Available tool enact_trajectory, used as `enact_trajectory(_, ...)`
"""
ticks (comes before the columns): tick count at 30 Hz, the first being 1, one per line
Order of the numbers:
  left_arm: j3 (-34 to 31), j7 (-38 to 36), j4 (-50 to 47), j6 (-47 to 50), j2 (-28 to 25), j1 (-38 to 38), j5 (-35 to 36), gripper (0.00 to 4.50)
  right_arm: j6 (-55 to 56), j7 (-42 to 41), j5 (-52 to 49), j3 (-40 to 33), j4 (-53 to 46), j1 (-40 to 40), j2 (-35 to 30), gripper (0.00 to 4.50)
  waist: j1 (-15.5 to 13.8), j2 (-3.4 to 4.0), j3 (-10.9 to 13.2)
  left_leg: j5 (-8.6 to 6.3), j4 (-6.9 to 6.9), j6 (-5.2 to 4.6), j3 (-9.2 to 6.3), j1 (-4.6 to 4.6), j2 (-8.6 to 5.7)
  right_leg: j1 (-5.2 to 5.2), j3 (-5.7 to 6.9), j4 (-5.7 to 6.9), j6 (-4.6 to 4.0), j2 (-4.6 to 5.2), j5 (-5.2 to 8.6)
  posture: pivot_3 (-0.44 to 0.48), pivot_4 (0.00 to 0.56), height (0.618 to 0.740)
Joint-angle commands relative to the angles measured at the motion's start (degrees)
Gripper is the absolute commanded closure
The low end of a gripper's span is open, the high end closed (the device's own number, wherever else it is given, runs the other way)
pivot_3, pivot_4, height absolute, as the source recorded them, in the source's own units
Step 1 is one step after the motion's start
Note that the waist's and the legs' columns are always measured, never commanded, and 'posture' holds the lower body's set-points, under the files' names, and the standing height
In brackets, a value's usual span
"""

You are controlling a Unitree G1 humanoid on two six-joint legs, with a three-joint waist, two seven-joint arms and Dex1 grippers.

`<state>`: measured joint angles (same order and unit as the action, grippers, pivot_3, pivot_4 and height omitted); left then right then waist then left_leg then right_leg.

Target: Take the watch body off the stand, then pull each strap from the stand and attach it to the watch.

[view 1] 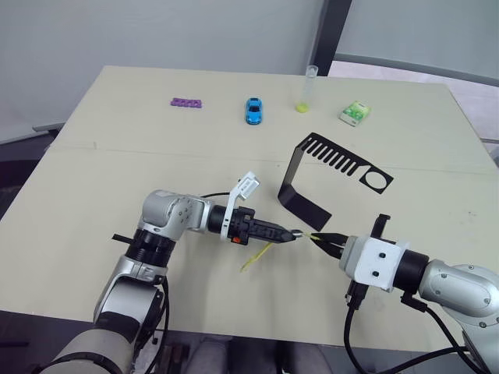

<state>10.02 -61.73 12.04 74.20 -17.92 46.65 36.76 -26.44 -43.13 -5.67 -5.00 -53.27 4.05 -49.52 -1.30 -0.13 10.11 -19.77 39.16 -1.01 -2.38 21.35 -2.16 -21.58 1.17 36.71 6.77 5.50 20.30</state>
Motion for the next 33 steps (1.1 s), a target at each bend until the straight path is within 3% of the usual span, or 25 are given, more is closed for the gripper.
enact_trajectory(1,-1.01,-0.23,-0.29,-0.78,0.33,1.51,1.48,2.91,-0.05,0.71,0.10,-1.16,-1.95,-0.06,0.16,4.50,0.00,0.00,0.00,0.00,0.00,0.00,0.00,0.00,0.00,0.00,0.00,0.00,0.00,0.00,0.00,0.000,0.150,0.740)
enact_trajectory(33,-2.58,4.66,-1.99,1.23,4.28,1.46,3.36,2.91,-3.99,0.68,4.48,3.21,-3.94,-4.84,-0.96,4.50,-0.03,0.00,0.00,0.00,0.00,0.00,-0.05,-0.01,-0.06,-0.02,-0.01,0.06,0.00,0.02,0.00,0.000,0.150,0.740)
